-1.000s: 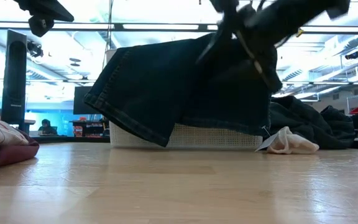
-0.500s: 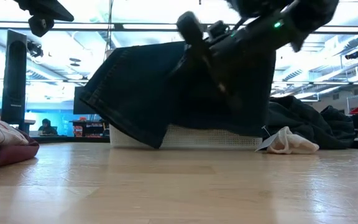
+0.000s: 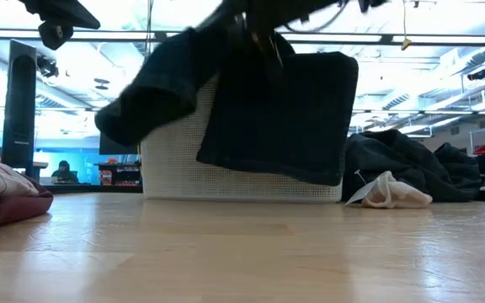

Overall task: Sort clothes
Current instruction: Put the dark blue pants into the white laundry bin

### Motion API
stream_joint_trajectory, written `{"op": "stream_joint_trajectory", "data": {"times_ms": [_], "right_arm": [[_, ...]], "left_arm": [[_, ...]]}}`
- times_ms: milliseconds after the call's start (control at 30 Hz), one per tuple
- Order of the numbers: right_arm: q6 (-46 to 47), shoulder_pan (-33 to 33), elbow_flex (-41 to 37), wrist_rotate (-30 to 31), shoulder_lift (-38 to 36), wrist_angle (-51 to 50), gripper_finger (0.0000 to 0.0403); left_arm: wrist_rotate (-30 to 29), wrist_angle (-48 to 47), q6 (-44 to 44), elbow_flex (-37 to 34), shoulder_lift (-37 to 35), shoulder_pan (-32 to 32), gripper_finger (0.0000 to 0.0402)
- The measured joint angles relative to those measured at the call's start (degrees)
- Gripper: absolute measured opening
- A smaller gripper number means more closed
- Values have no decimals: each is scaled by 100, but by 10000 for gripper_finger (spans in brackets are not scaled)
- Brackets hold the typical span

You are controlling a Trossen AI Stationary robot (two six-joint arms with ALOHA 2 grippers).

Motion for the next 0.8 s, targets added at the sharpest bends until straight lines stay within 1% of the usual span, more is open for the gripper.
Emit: {"op": "stream_joint_trajectory", "data": {"times_ms": [167,267,367,433,533,567,700,800], "right_arm": [[-763,-16,1151,46,-44,-1644,3],[-1349,-154,1906,43,-45,-2870,2],[-2073,-385,2553,45,-47,-3751,2],[-2627,-567,2915,49,-47,-4014,1],[-3428,-852,3248,76,-49,-4060,1],[-3552,-952,3336,99,-49,-4066,1],[-3708,-1473,3627,4,-54,-4238,1],[-3595,-1889,3657,-2,-58,-4643,1]], "left_arm": [[0,-9,11,0,0,2,1],[0,-6,15,0,0,1,1],[0,-6,17,0,0,0,1],[0,-4,20,0,-2,0,1],[0,0,22,0,-1,2,1],[0,0,22,0,0,0,1],[0,4,22,-1,0,2,1],[-2,3,22,0,0,2,1]]}}
